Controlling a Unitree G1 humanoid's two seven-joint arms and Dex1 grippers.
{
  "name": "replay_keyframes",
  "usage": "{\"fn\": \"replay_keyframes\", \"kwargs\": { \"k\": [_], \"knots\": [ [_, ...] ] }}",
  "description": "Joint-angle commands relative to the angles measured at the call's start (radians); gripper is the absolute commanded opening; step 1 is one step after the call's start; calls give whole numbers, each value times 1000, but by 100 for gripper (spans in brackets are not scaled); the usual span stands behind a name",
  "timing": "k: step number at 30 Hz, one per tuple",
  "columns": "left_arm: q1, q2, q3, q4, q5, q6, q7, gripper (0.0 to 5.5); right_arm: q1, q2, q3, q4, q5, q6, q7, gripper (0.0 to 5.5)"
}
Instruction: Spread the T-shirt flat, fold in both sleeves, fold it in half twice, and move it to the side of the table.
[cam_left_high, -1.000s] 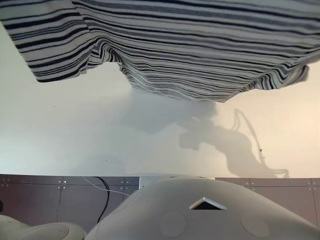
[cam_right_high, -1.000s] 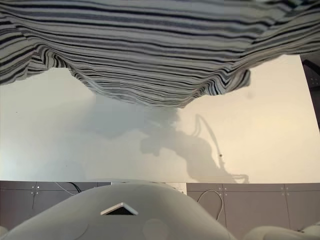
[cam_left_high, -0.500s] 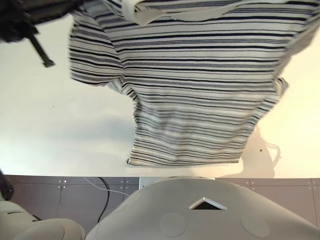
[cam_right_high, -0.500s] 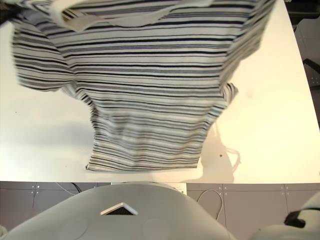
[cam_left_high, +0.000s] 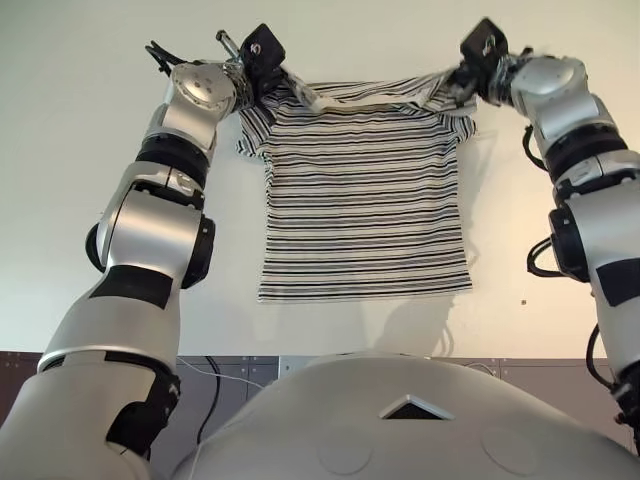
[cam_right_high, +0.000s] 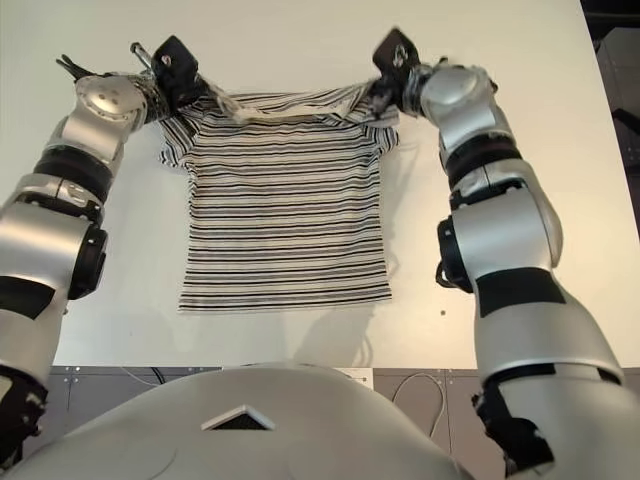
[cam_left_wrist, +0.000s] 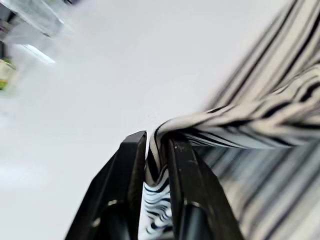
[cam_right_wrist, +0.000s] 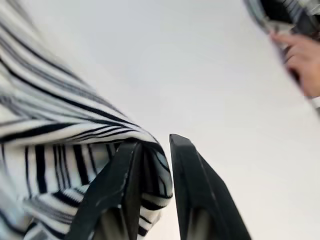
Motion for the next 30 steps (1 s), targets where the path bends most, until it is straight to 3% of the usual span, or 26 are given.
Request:
{"fn": "replay_keyframes", "kwargs": {
  "k": [1, 5, 8, 12, 14, 17, 22, 26, 30],
  "knots": [
    [-48, -6, 88, 59, -1, 19, 114, 133, -20, 11, -94, 41, -3, 37, -128, 130],
    [-15, 25, 47, 51, 102, -60, 155, 133, 15, 12, -105, 38, -49, 26, -75, 130],
    [44, 69, 28, -11, 150, -223, 133, 133, 56, -19, -123, -1, -47, -74, 52, 130],
    [433, 220, -1, -589, 53, -472, -127, 133, 281, -110, -176, -299, 88, -218, 424, 130],
    [651, 299, 6, -929, -11, -432, -191, 133, 494, -184, -173, -623, 185, -164, 572, 130],
    [860, 373, 33, -1177, -35, -392, -234, 133, 810, -306, -140, -1009, 283, -83, 732, 130],
    [1085, 486, 47, -1329, 43, -472, -268, 133, 1124, -441, -112, -1271, 241, -128, 809, 130],
    [1231, 580, 12, -1315, 238, -649, -248, 133, 1264, -532, -70, -1284, 90, -261, 794, 130],
    [1389, 665, 18, -1290, 265, -691, -239, 133, 1445, -635, -103, -1442, 142, -230, 802, 130]
  ]
}}
